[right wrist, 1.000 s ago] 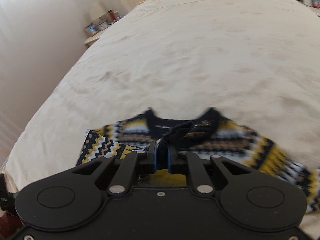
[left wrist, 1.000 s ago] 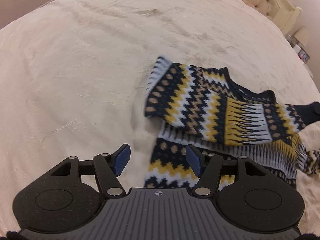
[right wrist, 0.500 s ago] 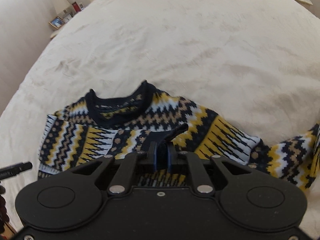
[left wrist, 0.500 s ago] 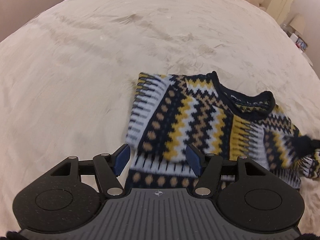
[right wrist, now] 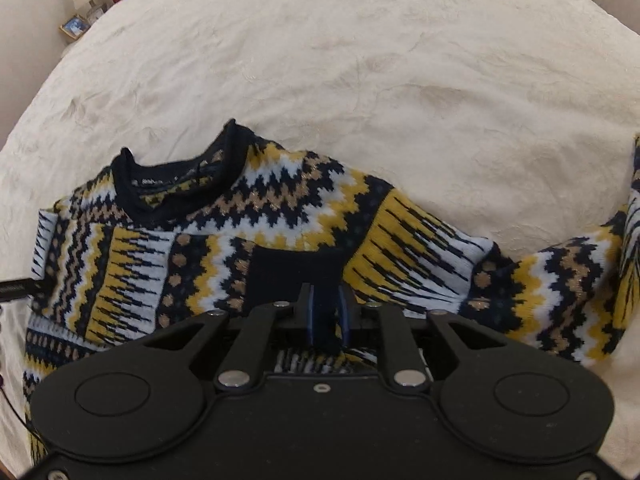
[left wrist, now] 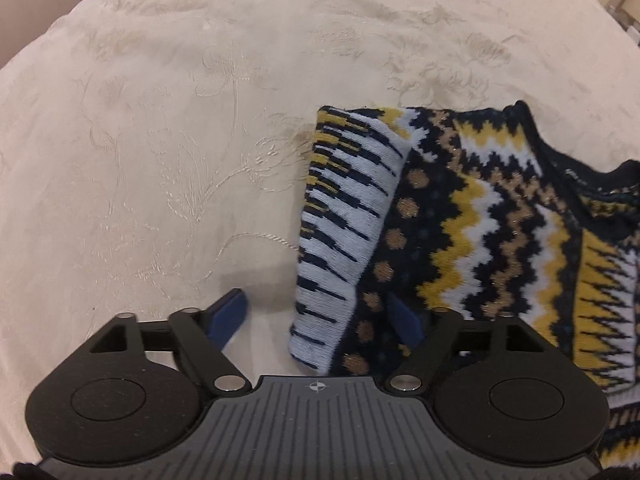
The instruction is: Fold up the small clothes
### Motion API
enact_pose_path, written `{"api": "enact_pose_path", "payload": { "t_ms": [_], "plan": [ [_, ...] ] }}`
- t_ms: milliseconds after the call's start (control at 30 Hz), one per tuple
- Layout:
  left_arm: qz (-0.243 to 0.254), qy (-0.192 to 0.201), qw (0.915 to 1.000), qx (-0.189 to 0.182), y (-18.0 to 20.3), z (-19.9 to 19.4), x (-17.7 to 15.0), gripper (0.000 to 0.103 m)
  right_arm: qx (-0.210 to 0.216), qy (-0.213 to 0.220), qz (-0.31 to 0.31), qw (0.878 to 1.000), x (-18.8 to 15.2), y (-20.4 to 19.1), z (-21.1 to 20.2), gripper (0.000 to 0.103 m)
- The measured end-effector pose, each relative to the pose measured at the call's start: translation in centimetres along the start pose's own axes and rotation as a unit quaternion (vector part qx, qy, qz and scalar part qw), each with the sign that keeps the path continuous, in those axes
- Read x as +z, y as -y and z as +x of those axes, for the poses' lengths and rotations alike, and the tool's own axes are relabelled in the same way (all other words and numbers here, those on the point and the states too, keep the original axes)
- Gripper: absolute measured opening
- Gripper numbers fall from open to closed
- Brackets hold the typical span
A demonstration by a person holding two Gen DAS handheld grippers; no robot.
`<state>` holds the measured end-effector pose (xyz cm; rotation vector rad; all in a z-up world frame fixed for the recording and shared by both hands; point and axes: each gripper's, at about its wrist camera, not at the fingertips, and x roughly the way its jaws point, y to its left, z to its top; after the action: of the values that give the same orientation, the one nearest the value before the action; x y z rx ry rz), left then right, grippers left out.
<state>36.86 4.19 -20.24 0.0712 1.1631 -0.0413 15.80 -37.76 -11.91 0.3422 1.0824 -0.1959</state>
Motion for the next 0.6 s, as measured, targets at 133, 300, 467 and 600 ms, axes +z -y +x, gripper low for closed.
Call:
{"api": "enact_pose_path", "payload": {
  "t_ms": [133,300,467,600],
  "plan": [
    [0.001,0.001,1.0,0.009,0.2,0.1,-0.1,0.088,0.001,-0.007,-0.001,1.0,-0.1,-0.8,1.6,0.053],
    [-0.01,-0.002,0.9998,0.016,0.1,0.6,0.0,0.101,-0.012,-0.029,-0.001,0.999,-0.7,-0.9,4.3,0.055],
    [-0.028,0.003,0.9995,0.011,-0.2,1.2,0.1,0.103,0.0,-0.035,0.025,0.999,-1.1,0.0,5.7,0.062],
    [-0.051,0.025,0.9984,0.003,-0.4,1.4,-0.4,0.103,0.018,-0.035,0.04,0.998,-1.1,0.5,6.3,0.074]
  ]
}}
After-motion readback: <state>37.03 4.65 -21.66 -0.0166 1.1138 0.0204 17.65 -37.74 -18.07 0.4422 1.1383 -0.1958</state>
